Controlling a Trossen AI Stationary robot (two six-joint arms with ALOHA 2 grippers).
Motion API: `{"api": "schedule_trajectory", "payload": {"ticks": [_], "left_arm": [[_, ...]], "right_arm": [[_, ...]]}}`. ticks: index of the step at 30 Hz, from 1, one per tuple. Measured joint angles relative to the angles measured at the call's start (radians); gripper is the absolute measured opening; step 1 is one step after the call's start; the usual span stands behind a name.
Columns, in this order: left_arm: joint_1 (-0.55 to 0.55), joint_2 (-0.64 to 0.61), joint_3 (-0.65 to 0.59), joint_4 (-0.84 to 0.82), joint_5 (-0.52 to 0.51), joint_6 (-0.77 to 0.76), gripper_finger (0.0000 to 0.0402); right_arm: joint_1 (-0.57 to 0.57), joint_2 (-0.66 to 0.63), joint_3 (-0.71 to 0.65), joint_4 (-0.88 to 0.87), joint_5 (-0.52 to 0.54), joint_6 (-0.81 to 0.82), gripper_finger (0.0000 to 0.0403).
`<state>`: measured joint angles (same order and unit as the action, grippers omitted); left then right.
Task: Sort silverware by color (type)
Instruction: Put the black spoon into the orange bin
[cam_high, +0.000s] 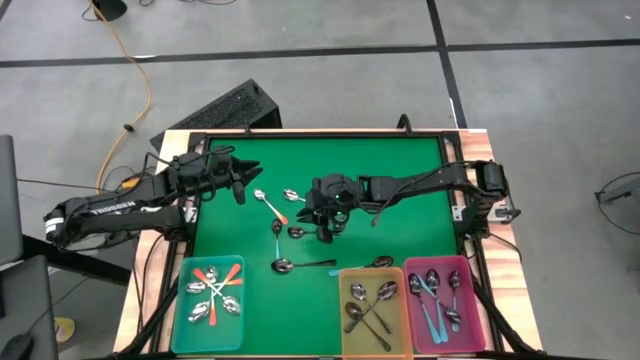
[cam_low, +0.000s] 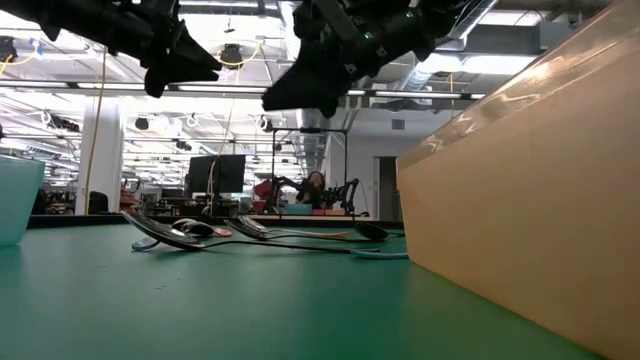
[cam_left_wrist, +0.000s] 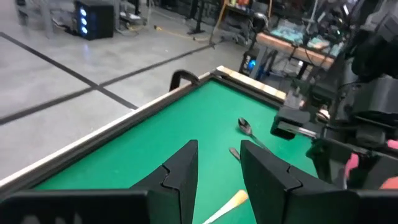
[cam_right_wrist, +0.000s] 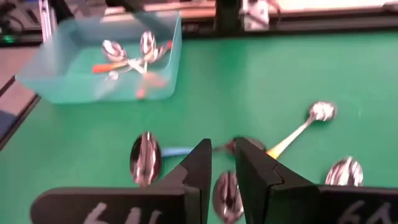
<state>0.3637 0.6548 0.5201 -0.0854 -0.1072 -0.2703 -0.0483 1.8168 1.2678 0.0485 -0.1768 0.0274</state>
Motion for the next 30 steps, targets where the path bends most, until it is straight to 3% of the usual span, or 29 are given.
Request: {"api": "schedule_trajectory", "payload": {"ticks": [10,20,30], "left_arm": [[0.0,0.0,0.0,0.032,-0.011,-0.032,0.0105],[0.0,0.0,0.0,0.042,-0.029,-0.033,0.0105],[0.005,-0.042,0.0,0.106,-0.001,0.041,0.0105]], "right_arm": [[-0.032,-0.001,0.0,0.049,-0.005,0.041,0.0083],[-0.032,-0.169,-0.002,-0.306,-0.002,-0.044,0.0083],[-0.033,-0.383,0.002,-0.473,-0.004,-0.126,0.0083]]}}
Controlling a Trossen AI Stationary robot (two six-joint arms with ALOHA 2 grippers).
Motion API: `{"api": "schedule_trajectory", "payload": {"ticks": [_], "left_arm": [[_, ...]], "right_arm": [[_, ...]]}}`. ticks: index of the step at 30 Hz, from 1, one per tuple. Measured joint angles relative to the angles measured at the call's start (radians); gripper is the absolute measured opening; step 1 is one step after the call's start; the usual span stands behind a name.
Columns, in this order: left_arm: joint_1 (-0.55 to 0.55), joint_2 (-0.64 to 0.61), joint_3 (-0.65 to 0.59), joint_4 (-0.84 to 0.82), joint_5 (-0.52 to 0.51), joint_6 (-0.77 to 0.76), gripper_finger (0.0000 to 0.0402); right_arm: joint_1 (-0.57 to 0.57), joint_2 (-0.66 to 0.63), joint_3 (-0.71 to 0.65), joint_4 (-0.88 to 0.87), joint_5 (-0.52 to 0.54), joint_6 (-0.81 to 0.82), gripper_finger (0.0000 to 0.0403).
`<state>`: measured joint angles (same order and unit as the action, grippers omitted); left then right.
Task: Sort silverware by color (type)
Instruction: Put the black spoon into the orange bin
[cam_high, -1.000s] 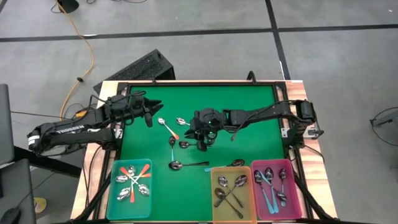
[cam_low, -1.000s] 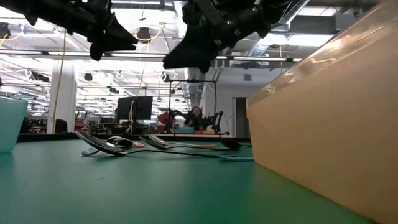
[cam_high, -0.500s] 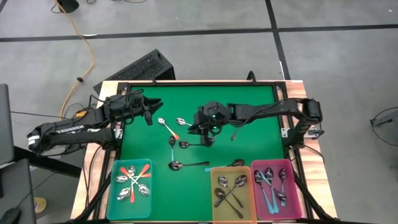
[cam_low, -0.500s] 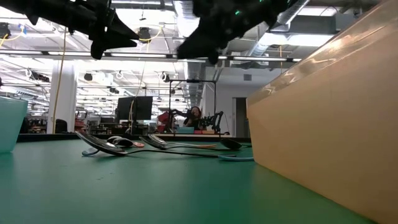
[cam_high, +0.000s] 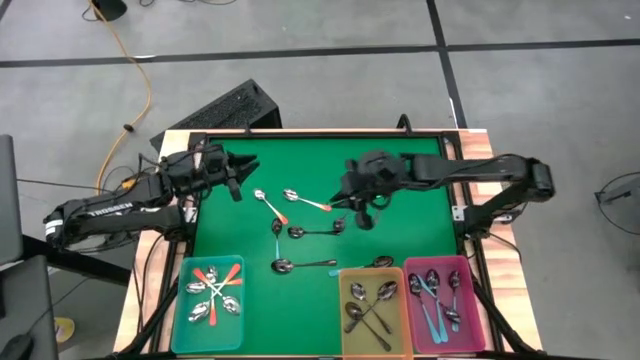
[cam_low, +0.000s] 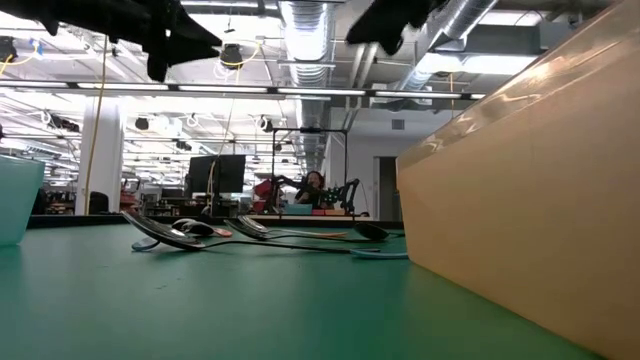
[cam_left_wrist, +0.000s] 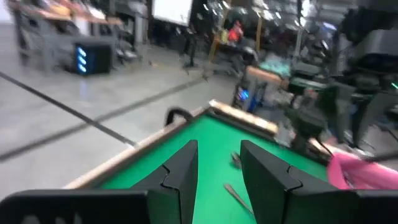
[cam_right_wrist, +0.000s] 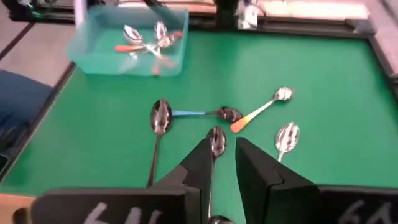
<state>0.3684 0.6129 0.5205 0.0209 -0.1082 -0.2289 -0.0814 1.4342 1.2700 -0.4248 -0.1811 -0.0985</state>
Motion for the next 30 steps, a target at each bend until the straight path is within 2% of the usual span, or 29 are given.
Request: {"api": "schedule_trajectory", "payload": {"ticks": [5,10,12,17,24,30], "left_arm": [[0.005,-0.023,0.0,-0.022,-0.009,0.018,0.0105],[-0.012,-0.024,0.0,-0.037,0.12,0.063,0.0105],[-0.022,-0.024,0.0,-0.044,0.175,0.094,0.0105],[-0.043,-0.024,0.0,-0.048,0.222,0.112,0.0105],[-0.071,-0.024,0.0,-0.056,0.231,0.104,0.0105],[-0.072,-0.024,0.0,-0.066,0.226,0.113,0.0105]], "right_arm": [[-0.007,-0.088,-0.001,-0.12,0.014,0.015,0.0083],[0.024,-0.1,-0.03,-0.252,0.03,0.135,0.0083],[0.049,-0.094,-0.079,-0.251,0.03,0.2,0.0083],[0.115,-0.052,-0.166,-0.18,0.058,0.307,0.0083],[0.169,0.031,-0.164,-0.139,0.161,0.305,0.0083],[0.172,0.124,-0.165,-0.109,0.183,0.291,0.0083]]}}
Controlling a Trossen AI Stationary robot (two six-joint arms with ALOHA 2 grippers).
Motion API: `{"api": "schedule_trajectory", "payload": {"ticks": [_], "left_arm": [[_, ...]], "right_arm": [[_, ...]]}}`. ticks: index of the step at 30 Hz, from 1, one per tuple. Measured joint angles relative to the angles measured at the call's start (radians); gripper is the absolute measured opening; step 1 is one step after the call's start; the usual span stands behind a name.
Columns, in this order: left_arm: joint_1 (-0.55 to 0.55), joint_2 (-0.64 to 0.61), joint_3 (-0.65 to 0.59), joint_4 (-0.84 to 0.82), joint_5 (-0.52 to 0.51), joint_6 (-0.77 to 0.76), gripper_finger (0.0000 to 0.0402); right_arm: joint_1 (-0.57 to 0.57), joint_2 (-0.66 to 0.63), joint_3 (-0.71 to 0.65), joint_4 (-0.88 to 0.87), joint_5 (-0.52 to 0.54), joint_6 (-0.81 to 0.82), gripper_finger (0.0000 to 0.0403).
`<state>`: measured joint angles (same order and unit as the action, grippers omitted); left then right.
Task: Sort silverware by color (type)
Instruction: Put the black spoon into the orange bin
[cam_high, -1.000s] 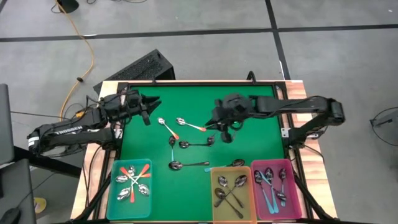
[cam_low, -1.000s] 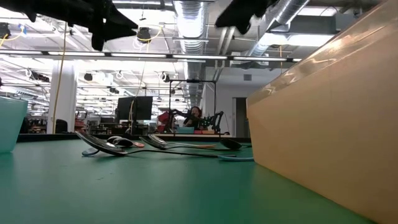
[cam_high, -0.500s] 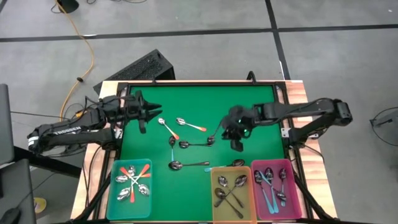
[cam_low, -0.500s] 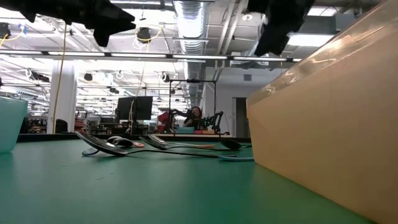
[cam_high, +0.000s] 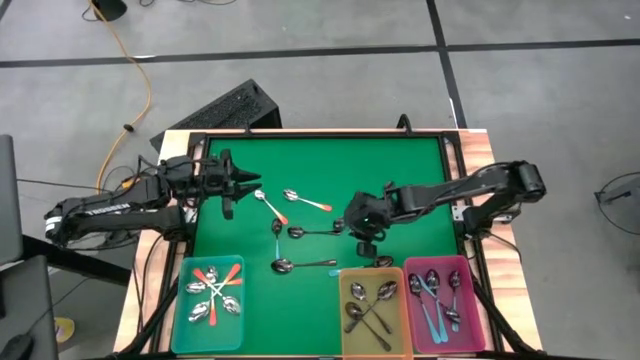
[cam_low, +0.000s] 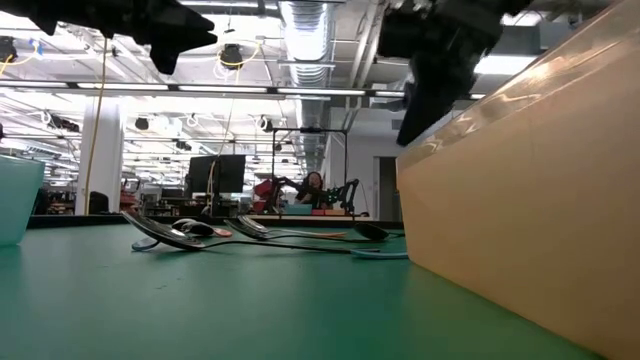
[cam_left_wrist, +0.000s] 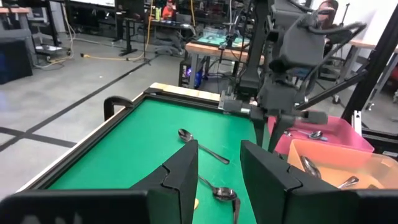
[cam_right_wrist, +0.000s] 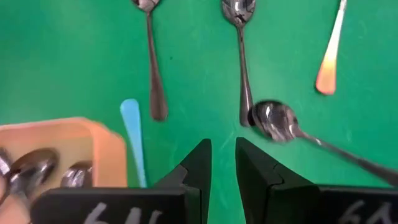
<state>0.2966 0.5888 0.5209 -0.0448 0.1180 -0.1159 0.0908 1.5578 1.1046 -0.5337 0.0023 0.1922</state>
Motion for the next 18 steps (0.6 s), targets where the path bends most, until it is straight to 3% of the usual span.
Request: {"api": "schedule_trajectory", "payload": {"ticks": [9,18], "left_arm": [[0.0,0.0,0.0,-0.014,-0.003,-0.009,0.0105],[0.0,0.0,0.0,-0.018,-0.101,-0.01,0.0105]], "right_arm": [[-0.055,0.131,0.018,0.255,0.0,-0.143,0.0083],[-0.121,0.185,0.069,0.293,0.0,-0.162,0.0083]]}}
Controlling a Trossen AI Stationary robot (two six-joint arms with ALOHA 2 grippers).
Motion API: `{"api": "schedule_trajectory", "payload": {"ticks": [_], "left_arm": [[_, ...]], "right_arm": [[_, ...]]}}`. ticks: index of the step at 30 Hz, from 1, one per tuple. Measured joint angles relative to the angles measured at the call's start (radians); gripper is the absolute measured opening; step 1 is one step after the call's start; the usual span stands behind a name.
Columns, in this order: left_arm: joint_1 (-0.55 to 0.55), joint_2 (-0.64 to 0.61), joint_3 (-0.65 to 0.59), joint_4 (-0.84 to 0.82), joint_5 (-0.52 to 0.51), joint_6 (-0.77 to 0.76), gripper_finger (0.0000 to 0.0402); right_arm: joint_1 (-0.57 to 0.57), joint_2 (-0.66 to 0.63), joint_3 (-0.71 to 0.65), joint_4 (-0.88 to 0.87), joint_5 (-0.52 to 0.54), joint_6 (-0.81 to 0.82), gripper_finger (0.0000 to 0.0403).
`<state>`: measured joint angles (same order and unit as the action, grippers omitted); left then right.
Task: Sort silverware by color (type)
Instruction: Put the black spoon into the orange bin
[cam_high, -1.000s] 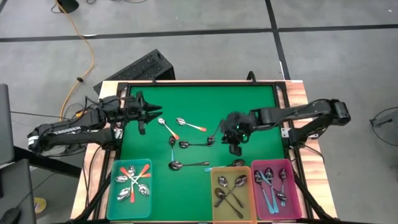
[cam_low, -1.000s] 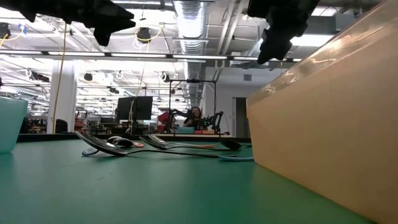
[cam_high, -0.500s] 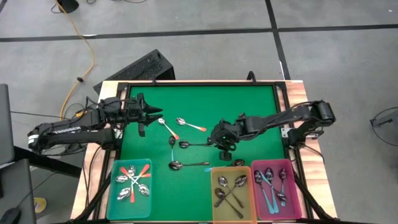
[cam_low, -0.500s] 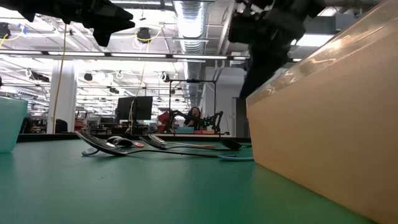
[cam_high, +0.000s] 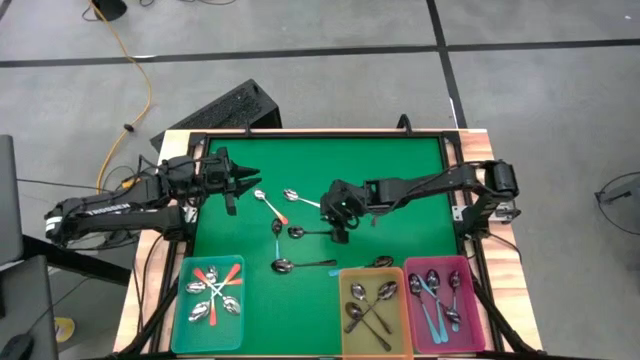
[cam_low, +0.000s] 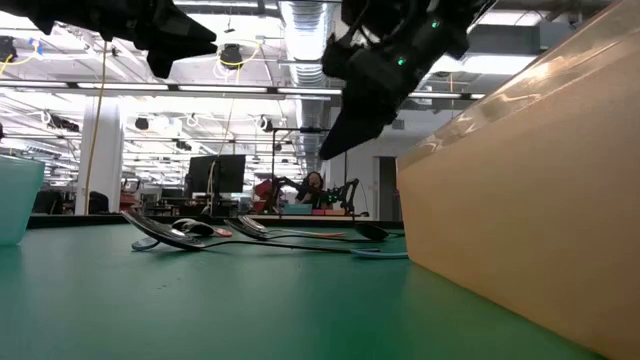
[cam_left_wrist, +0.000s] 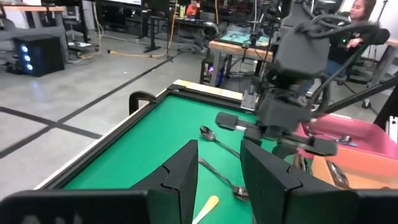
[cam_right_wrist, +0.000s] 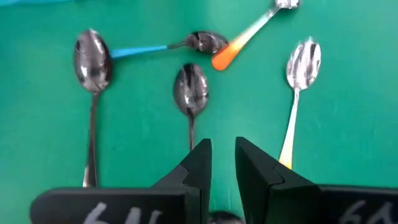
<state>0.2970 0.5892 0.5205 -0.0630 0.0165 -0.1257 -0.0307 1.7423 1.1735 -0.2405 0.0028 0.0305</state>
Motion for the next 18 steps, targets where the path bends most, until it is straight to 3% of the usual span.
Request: {"api": "schedule_trajectory", "payload": {"ticks": [7,13,18], "left_arm": [[0.0,0.002,0.0,-0.003,0.001,0.008,0.0105],[-0.002,0.002,0.0,-0.049,0.003,-0.016,0.0105],[-0.002,0.002,0.0,-0.056,0.001,-0.019,0.0105]], "right_arm": [[0.0,0.027,-0.004,-0.033,0.003,0.049,0.0083],[0.015,0.052,-0.004,-0.149,0.177,0.159,0.0082],[0.007,0.019,-0.005,-0.199,0.184,0.175,0.0081]]}}
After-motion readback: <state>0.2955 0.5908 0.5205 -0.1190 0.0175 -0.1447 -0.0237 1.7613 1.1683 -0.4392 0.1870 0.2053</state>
